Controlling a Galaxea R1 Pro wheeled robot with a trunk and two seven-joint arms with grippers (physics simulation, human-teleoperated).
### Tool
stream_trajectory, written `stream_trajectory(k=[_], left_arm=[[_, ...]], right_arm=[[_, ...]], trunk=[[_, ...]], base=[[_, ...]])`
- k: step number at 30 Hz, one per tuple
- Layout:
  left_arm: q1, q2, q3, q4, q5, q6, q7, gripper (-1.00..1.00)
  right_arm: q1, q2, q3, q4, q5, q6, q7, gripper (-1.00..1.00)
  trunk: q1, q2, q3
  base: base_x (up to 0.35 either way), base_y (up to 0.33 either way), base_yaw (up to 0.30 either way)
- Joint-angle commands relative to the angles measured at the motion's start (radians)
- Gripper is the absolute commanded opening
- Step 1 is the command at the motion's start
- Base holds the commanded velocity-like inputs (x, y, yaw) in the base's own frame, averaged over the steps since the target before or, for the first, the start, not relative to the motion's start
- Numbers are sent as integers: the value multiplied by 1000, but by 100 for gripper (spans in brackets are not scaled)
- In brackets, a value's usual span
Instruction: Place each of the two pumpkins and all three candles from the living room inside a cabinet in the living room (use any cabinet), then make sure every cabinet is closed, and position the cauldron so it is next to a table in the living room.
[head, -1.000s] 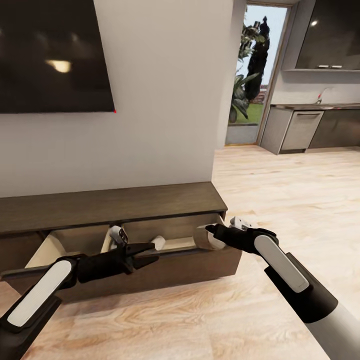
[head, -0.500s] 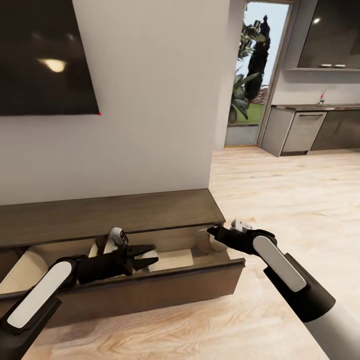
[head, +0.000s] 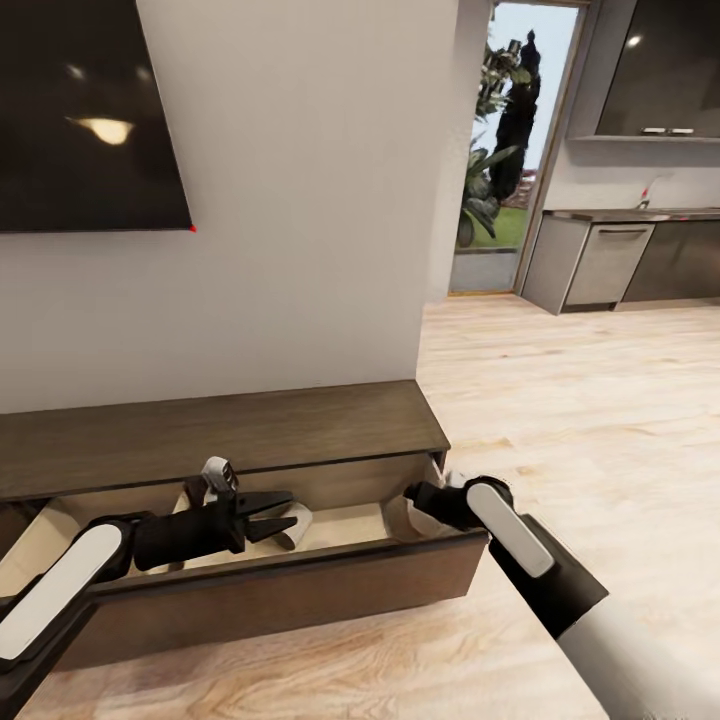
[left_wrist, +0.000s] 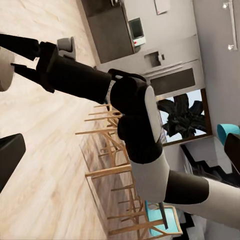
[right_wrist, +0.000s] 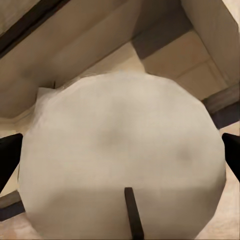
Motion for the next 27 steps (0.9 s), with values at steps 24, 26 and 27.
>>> stream_trajectory(k=[24, 26, 27], left_arm=[[0, 1, -3, 12, -16, -1, -7, 100], [0, 2, -2, 13, -15, -1, -7, 100], [0, 2, -2, 14, -16, -1, -7, 100]], right_arm=[[-83, 104, 2, 112, 73, 33, -8, -100], [-83, 108, 2, 114, 73, 33, -8, -100], [-84, 114, 2, 115, 73, 33, -8, -100]], trunk=[[0, 0, -1], [0, 0, -1], [0, 0, -1]], base=[[28, 0, 0], [69, 0, 0], [35, 0, 0]])
